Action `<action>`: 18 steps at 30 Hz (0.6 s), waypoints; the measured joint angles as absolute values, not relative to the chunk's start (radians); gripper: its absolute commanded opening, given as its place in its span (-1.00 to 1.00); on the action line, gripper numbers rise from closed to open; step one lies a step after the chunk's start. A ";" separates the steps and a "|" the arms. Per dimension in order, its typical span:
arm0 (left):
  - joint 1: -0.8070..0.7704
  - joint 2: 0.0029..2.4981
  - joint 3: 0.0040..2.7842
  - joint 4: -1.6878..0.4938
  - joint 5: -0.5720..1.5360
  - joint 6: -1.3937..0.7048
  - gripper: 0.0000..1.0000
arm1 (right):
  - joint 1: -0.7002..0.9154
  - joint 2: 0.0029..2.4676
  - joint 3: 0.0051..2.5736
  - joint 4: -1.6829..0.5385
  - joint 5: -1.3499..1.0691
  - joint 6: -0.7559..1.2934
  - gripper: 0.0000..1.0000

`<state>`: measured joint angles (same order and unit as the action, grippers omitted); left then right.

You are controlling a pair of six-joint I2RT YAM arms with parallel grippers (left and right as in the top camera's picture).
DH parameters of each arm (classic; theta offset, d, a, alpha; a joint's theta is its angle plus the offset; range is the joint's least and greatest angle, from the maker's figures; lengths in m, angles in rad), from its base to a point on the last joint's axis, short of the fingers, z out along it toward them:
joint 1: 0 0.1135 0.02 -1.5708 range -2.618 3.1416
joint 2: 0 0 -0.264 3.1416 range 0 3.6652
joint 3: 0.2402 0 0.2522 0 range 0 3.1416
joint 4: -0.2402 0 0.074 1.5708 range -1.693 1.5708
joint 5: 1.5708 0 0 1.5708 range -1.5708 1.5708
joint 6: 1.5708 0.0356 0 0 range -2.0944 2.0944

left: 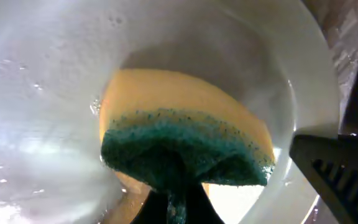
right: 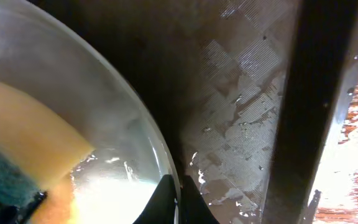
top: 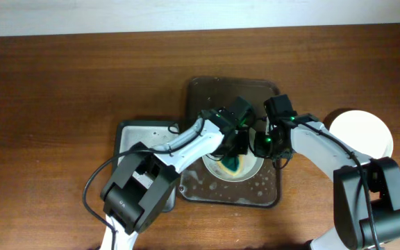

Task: Clean dirty plates on tray and stack at the side
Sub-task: 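Grasp the sponge with the left gripper and scrub the back plate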

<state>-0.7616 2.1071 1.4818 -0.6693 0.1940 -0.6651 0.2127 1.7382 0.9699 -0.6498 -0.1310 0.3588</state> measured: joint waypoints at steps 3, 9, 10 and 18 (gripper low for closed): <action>-0.753 2.112 1.482 -0.671 0.215 -0.675 -1.00 | 0.213 1.738 0.970 -0.650 -0.131 0.358 -0.92; -0.660 2.127 1.580 -1.037 -0.017 -0.670 -1.00 | 0.222 1.739 0.971 -0.649 -0.154 0.345 -0.92; -0.658 2.133 1.609 -1.095 -0.058 -0.670 -1.00 | 0.232 1.739 0.971 -0.650 -0.167 0.344 -0.92; -0.577 1.784 1.686 -1.320 -0.168 -0.485 -1.00 | 0.229 1.465 0.963 -0.810 -0.088 0.280 -0.92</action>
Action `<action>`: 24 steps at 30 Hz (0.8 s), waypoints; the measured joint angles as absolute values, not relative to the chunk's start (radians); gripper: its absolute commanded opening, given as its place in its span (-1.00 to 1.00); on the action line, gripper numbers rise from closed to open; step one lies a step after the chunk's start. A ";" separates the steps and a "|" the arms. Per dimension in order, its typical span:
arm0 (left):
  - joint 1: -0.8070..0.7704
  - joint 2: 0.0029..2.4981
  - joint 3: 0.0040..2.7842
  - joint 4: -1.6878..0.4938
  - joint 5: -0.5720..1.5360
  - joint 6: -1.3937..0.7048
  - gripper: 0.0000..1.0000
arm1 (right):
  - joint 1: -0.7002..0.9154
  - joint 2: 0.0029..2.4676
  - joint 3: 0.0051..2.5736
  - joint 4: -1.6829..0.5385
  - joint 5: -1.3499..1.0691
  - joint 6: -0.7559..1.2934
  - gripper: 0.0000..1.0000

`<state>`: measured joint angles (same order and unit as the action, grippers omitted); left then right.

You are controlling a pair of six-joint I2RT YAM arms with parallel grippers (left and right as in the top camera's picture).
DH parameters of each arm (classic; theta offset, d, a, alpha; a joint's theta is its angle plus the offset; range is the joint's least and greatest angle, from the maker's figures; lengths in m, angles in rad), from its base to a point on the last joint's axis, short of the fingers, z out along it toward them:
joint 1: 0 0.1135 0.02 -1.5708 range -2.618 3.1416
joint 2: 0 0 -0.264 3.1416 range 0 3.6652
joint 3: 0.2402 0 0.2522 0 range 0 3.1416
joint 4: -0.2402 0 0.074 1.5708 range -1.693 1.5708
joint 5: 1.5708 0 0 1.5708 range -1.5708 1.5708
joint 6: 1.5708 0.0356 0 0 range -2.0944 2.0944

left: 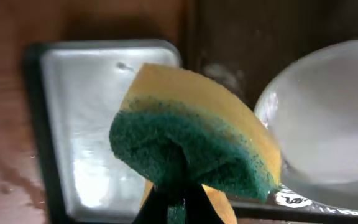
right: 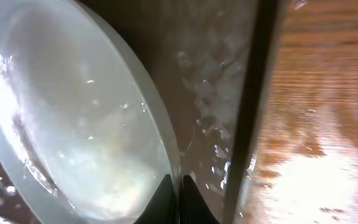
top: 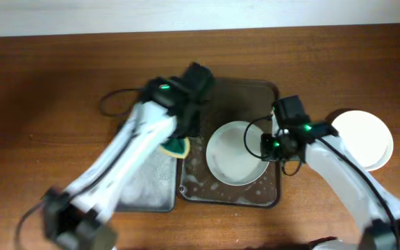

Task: Clean dirty plates on tray and stack at the side

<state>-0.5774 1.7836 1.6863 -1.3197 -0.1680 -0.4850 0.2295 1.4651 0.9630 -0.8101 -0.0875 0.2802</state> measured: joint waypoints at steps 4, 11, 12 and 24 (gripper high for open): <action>-0.445 1.527 1.365 -1.149 -0.135 -0.414 -0.97 | 0.287 1.262 0.963 -0.865 0.036 0.253 -0.92; -0.231 1.496 0.887 -0.765 -0.033 -0.371 0.12 | 0.486 1.224 0.966 -0.932 0.355 0.250 -0.92; -0.225 1.494 0.887 -0.763 -0.028 -0.348 0.29 | 0.510 1.224 0.973 -0.952 0.396 0.252 -0.92; -0.222 1.160 1.001 -0.906 0.079 -0.242 0.99 | 1.040 1.222 1.063 -1.047 1.069 0.258 -0.92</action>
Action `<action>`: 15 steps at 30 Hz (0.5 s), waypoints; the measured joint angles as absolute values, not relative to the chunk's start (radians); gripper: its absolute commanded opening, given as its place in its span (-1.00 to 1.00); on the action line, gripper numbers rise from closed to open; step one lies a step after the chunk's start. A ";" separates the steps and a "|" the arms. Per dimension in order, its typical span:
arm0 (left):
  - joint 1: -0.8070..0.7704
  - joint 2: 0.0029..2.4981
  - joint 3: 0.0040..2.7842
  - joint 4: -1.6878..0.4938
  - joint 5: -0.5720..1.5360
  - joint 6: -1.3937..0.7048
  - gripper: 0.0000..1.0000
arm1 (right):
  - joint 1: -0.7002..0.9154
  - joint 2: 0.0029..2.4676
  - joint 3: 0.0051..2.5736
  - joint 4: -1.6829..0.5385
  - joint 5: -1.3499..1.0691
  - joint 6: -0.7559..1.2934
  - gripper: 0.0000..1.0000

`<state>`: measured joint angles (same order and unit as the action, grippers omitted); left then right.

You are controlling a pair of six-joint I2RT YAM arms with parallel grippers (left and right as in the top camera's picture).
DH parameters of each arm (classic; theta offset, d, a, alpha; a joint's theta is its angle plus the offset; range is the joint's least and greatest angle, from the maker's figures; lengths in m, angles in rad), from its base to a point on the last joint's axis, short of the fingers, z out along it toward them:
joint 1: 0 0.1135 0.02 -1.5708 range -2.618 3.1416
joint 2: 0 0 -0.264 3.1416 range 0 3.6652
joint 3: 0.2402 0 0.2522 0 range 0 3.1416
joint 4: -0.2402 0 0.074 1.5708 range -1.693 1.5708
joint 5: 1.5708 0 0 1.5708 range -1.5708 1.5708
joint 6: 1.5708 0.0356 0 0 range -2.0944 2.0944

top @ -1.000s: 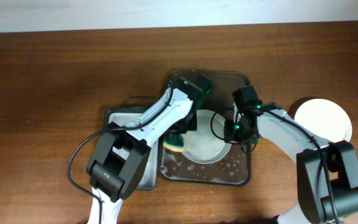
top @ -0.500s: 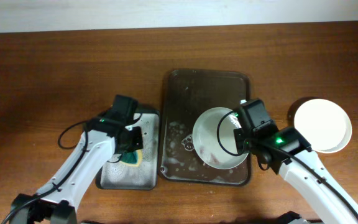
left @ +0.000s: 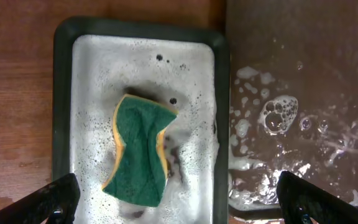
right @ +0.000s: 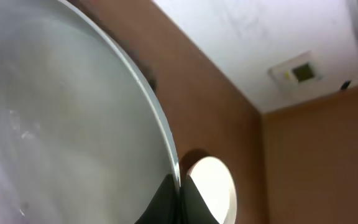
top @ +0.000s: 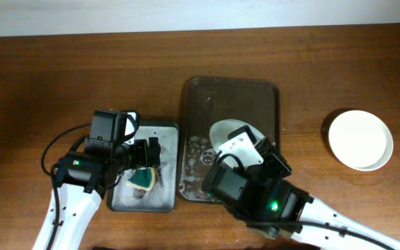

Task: Clean dirty plates on tray and stack at the side

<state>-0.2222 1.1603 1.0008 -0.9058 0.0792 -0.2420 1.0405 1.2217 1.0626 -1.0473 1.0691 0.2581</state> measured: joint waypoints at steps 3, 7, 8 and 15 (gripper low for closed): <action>-0.222 1.160 1.001 -0.908 0.079 -0.242 0.99 | 1.067 1.222 1.063 -1.048 1.118 0.282 -0.92; -0.222 1.160 1.001 -0.900 0.079 -0.242 1.00 | 1.067 1.222 1.063 -1.043 1.173 0.341 -0.92; -0.222 1.160 1.001 -0.901 0.079 -0.242 0.99 | 1.067 1.222 1.063 -1.042 1.192 0.344 -0.92; -0.222 1.160 1.001 -0.901 0.079 -0.242 0.99 | 1.067 1.222 1.063 -1.040 1.237 0.345 -0.92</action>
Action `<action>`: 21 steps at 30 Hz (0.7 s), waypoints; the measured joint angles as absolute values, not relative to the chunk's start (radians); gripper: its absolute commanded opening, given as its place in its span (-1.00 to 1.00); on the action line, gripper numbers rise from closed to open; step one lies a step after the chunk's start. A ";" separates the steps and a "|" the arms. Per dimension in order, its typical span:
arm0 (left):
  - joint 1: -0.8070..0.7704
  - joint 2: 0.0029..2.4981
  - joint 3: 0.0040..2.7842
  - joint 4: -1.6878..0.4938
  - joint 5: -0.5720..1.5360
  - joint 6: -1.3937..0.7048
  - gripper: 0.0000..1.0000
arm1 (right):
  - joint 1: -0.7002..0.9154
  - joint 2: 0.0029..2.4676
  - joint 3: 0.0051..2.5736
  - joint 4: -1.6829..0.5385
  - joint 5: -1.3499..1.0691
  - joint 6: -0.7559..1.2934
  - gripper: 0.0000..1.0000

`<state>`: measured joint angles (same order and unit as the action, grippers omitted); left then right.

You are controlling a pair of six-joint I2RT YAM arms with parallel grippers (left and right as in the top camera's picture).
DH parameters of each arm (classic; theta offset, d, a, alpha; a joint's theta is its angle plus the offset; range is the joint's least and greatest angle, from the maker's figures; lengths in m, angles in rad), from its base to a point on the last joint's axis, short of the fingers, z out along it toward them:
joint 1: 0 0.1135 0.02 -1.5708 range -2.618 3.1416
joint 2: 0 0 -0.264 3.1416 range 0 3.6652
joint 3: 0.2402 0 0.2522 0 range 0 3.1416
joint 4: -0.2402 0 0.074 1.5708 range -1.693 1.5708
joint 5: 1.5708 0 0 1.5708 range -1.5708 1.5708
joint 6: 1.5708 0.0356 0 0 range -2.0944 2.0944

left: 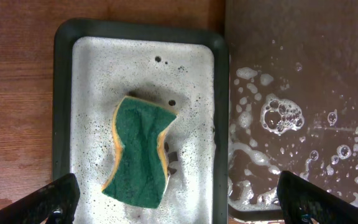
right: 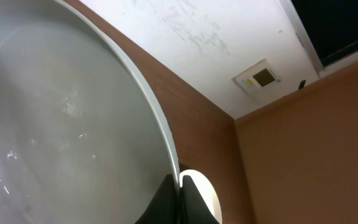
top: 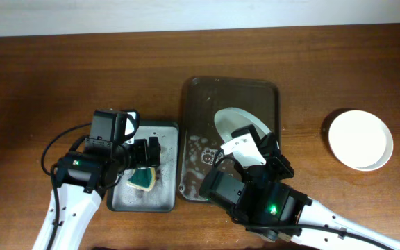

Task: Clean dirty plates on tray and stack at the side

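A white plate (top: pixel 236 122) is held tilted up on its edge over the dark wet tray (top: pixel 198 97), with my right gripper (top: pixel 250 141) shut on its rim. In the right wrist view the plate (right: pixel 61 124) fills the left side, and the fingertips (right: pixel 180 194) pinch its edge. A clean white plate (top: pixel 360 139) lies on the table at the right, and part of this plate (right: pixel 202 198) shows past the held rim. The green-and-yellow sponge (left: pixel 140 160) lies in the small soapy tray (left: pixel 64 112). My left gripper (left: pixel 179 205) hangs open above it.
Suds and water cover the dark tray's floor (left: pixel 278 118). The small tray (top: pixel 120 198) sits against its left side. My raised right arm (top: pixel 269 205) covers the dark tray's front right part in the overhead view. Bare wooden table (top: pixel 61 76) surrounds both.
My right gripper has tipped the plate a little further and shifted it slightly right. Its edge has left the left wrist view. The left arm and the sponge have not moved.
At first my left gripper pressed the sponge inside the plate while the right pinched its rim. Then the left held the sponge over the small tray's edge. Later the sponge lay in that tray, the left gripper open, and the right held the plate lifted, as now.
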<state>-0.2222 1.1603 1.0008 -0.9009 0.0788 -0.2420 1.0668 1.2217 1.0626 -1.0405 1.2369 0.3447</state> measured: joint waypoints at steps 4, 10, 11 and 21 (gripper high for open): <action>-0.222 1.160 1.001 -0.901 0.079 -0.242 0.99 | 1.067 1.222 1.063 -1.044 1.259 0.345 -0.92; -0.222 1.160 1.001 -0.901 0.079 -0.242 1.00 | 1.067 1.222 1.063 -1.044 1.320 0.345 -0.92; -0.222 1.160 1.001 -0.901 0.079 -0.242 0.99 | 1.067 1.222 1.063 -1.044 1.322 0.344 -0.92; -0.222 1.160 1.001 -0.901 0.079 -0.242 0.99 | 1.067 1.222 1.063 -1.044 1.324 0.345 -0.92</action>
